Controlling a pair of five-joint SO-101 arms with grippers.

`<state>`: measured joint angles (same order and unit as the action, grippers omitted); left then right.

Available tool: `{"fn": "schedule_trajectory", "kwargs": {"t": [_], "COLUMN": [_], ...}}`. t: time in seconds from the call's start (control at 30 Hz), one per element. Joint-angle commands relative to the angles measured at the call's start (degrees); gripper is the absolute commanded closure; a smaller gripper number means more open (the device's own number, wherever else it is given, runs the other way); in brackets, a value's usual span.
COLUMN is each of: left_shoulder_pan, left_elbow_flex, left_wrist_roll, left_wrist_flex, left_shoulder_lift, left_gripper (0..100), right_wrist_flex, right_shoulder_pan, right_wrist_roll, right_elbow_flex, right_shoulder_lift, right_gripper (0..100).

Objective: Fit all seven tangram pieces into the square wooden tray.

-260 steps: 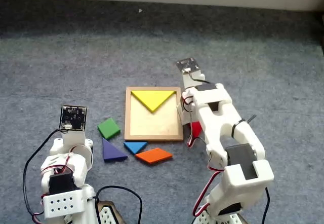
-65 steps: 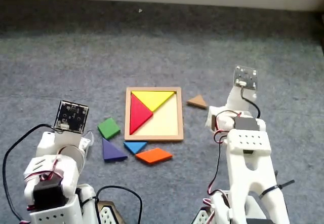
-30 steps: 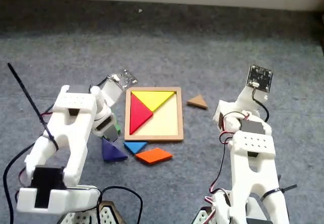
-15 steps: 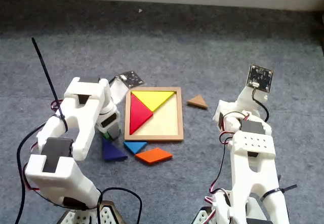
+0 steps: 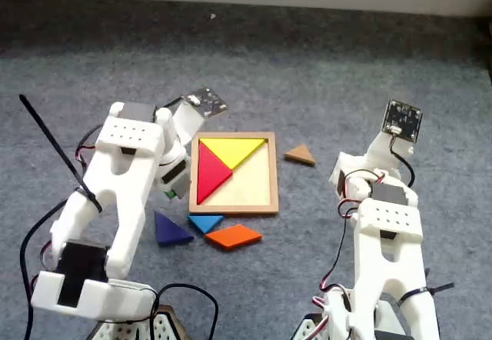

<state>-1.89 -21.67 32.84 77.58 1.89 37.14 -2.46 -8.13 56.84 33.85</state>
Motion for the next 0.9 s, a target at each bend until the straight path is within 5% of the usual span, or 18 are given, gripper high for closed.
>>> {"fn": "schedule_trajectory", "kwargs": {"t": [0.0,0.2,0.4,0.87], "left_shoulder_pan": [-8.9,-21.8,-27.5,-23.7], "left_elbow_flex": [2.2,2.1,2.7,13.1], "left_wrist_roll": [-9.4,-20.8,-27.4,-28.0], "left_wrist_flex": [0.4,-3.6,-12.1,-17.1], "left_shoulder_lift": [5.1,5.1,1.7,-16.9], "left_gripper": [92,92,92,87], "right_wrist_flex": [-1.2,-1.2,-1.3,-1.3], "right_shoulder_pan": [-2.9,-6.5,-6.8,-6.5], "right_wrist_roll": [-0.3,-0.3,-0.3,-0.3], "right_elbow_flex": [-0.7,-0.7,-0.7,-0.7], "right_shoulder_lift": [1.9,1.9,1.9,1.9], "right_gripper": [98.5,98.5,98.5,98.5]}}
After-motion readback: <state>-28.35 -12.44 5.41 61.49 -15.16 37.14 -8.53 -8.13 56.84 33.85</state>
